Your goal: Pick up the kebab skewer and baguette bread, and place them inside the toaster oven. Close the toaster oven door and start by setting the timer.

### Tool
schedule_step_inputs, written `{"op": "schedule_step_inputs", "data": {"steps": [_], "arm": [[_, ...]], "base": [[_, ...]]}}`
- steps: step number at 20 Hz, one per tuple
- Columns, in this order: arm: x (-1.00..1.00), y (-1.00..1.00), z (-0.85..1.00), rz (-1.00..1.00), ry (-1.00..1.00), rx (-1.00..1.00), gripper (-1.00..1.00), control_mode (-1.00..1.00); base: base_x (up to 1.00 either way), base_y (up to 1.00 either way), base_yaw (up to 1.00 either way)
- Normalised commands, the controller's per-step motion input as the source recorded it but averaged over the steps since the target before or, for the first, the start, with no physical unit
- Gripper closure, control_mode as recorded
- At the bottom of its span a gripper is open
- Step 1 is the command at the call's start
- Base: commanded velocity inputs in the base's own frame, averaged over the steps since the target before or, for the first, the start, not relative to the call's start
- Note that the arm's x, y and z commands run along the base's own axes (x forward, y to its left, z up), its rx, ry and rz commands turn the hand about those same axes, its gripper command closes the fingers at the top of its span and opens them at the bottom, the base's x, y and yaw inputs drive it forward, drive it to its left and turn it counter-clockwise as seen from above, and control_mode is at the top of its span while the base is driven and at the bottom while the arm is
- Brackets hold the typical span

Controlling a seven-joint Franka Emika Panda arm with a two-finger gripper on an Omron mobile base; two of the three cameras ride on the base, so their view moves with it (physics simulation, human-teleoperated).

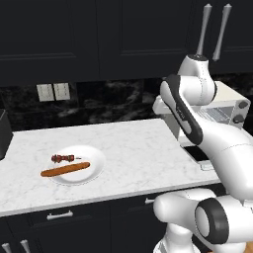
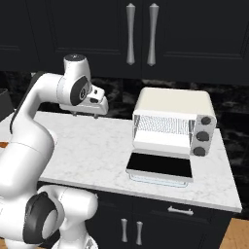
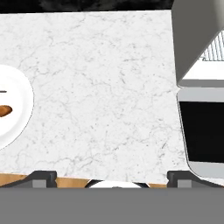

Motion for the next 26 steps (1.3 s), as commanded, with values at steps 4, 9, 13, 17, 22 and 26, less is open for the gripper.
{"op": "schedule_step_inputs", "data": {"steps": [4,9,13,17,22,26], "arm": [[-0.15,-0.04,-0.11,0.00,0.00,0.00,-1.00,-1.00],[-0.33,-0.89,-0.05,0.29,-0.27,0.08,-1.00,-1.00],[0.00,-1.00,-0.08,0.37,-0.38,0.01,-1.00,-1.00],[0.00,-0.92,-0.28,0.31,-0.46,-0.02,-1.00,-1.00],[0.05,-0.89,-0.63,0.24,-0.36,-0.02,-1.00,-1.00],[0.30,-0.84,-0.55,0.16,-0.28,-0.02,-1.00,-1.00]], "base": [[0.00,0.00,0.00],[0.00,0.00,0.00],[0.00,0.00,0.00],[0.00,0.00,0.00],[0.00,0.00,0.00],[0.00,0.00,0.00]]}}
